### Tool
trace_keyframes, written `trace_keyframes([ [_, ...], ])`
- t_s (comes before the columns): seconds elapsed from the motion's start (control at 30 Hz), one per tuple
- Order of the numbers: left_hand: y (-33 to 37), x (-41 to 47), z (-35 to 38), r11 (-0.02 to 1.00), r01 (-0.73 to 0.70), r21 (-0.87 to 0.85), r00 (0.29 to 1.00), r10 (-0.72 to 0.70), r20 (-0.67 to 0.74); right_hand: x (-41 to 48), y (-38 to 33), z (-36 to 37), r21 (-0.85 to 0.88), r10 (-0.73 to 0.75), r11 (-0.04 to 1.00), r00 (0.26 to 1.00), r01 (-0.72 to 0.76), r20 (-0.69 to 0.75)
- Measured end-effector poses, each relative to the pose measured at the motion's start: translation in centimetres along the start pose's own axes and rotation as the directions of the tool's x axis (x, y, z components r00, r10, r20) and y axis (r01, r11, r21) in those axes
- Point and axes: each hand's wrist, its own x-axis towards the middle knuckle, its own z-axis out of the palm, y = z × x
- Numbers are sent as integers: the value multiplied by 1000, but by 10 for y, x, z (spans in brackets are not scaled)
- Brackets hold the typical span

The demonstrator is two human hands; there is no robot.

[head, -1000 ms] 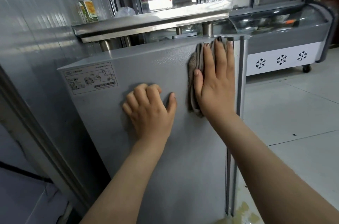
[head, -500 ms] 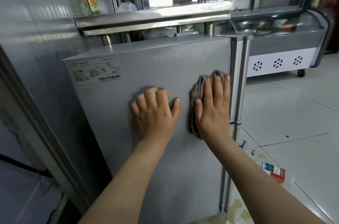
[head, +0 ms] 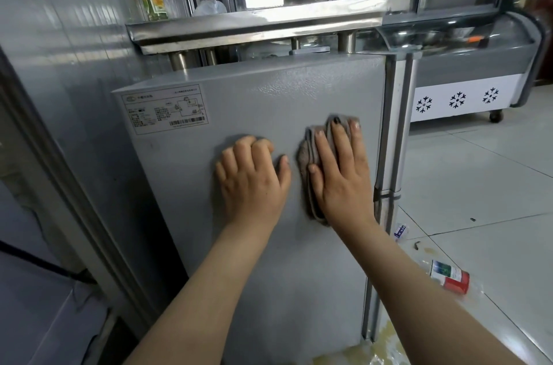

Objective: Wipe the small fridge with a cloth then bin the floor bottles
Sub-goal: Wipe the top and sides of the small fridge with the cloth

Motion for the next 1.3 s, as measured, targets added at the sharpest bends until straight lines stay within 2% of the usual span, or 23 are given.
trace_keyframes([
  [0.13, 0, 1, 0, 1000, 7, -4, 1000, -7, 12, -15, 4, -2, -32, 54, 998, 998, -53, 37],
  [0.33, 2, 1, 1, 1000, 21, -4, 1000, -21, 20, 50, 5, -10, 83, 246, 967, 969, -243, -36],
  [0.6, 1, -2, 2, 1000, -5, 8, 1000, 5, 21, 25, 7, -5, 74, 192, 979, 980, -188, -46],
  [0.83, 4, -20, -4, 999, -37, -13, 998, 38, 56, -29, -18, -7, 175, 274, 944, 960, -280, 59],
  [1.0, -17, -29, -23, 995, 52, -88, 998, -50, 27, -27, -37, -17, 286, 310, 897, 941, -338, 139],
  [1.2, -67, -45, -44, 993, 60, -99, 996, -53, 69, -21, -88, -16, 393, 227, 873, 954, -288, 195],
  [1.3, -93, -49, -49, 984, 118, -134, 990, -106, 91, -21, -113, -8, 411, 192, 874, 961, -260, 198],
])
